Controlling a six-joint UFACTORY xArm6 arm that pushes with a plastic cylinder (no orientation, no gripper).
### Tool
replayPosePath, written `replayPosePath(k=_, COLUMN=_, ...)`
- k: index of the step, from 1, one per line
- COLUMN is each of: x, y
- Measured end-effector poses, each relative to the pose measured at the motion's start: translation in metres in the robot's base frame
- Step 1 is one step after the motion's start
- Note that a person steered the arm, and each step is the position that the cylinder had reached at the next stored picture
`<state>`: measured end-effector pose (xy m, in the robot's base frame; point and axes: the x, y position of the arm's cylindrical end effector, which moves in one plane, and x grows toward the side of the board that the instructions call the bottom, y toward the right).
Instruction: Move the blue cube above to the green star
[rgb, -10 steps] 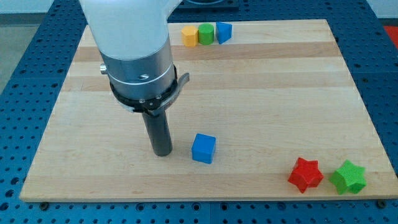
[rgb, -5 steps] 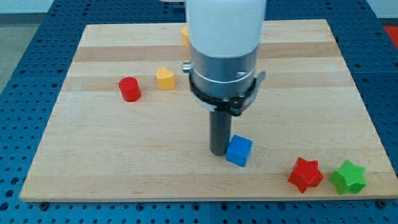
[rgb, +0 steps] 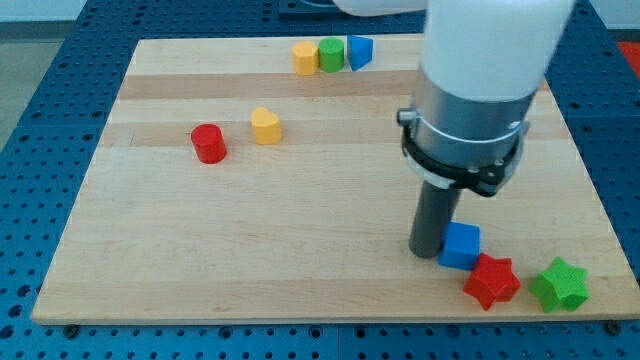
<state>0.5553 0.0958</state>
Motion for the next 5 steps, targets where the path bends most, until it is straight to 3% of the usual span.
replayPosePath(k=2, x=0.000, y=0.005)
replayPosePath(k=5, x=0.000, y=0.057)
